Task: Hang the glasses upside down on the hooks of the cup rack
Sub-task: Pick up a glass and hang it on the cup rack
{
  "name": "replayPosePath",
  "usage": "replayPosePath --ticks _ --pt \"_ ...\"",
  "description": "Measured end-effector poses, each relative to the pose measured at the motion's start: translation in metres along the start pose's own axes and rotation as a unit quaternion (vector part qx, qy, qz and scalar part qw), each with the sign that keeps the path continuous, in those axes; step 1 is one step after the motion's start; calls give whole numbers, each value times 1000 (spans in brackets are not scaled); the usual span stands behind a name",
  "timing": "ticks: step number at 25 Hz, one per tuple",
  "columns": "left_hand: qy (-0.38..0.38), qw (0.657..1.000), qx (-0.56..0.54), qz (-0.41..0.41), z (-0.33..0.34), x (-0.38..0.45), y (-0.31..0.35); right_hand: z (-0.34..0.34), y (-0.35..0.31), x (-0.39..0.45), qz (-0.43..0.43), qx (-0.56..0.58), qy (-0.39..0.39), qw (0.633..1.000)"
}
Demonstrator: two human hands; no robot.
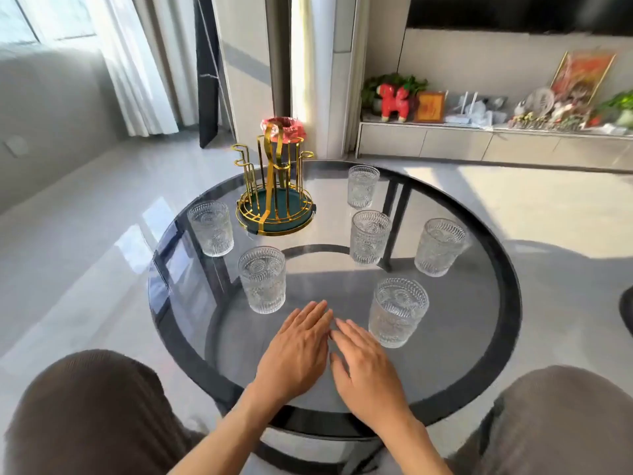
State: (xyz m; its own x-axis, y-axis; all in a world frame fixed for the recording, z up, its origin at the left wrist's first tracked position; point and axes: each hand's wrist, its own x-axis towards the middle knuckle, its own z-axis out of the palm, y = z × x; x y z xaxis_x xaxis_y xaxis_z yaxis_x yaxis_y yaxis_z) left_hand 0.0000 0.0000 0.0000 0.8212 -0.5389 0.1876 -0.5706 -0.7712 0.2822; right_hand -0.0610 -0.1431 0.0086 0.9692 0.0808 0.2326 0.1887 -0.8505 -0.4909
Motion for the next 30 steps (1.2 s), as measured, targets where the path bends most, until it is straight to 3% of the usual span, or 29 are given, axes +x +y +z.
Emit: replayPosePath --ticks 5,9,11,13,17,20,26,30 --pt "32 999 -3 -11 1 -9 4 -11 2 -16 90 130 139 978" --pt "-2 1000 14 -3 -13 -3 7 -20 7 -28 236 255 344 872" --pt "-14 999 10 29 -33 13 8 -24 13 -17 255 214 307 891" --pt "30 998 -22 53 -60 36 13 -28 21 1 266 173 228 920" --pt "109 981 -133 91 -121 76 15 -45 18 37 235 298 188 906" --pt "159 969 -172 81 -159 106 -19 -73 4 78 132 351 188 908" --pt "263 950 -166 -21 -211 187 -115 -143 -42 193 -9 340 280 898" --pt "224 974 -44 6 -218 229 -163 -152 -48 266 -26 291 243 925"
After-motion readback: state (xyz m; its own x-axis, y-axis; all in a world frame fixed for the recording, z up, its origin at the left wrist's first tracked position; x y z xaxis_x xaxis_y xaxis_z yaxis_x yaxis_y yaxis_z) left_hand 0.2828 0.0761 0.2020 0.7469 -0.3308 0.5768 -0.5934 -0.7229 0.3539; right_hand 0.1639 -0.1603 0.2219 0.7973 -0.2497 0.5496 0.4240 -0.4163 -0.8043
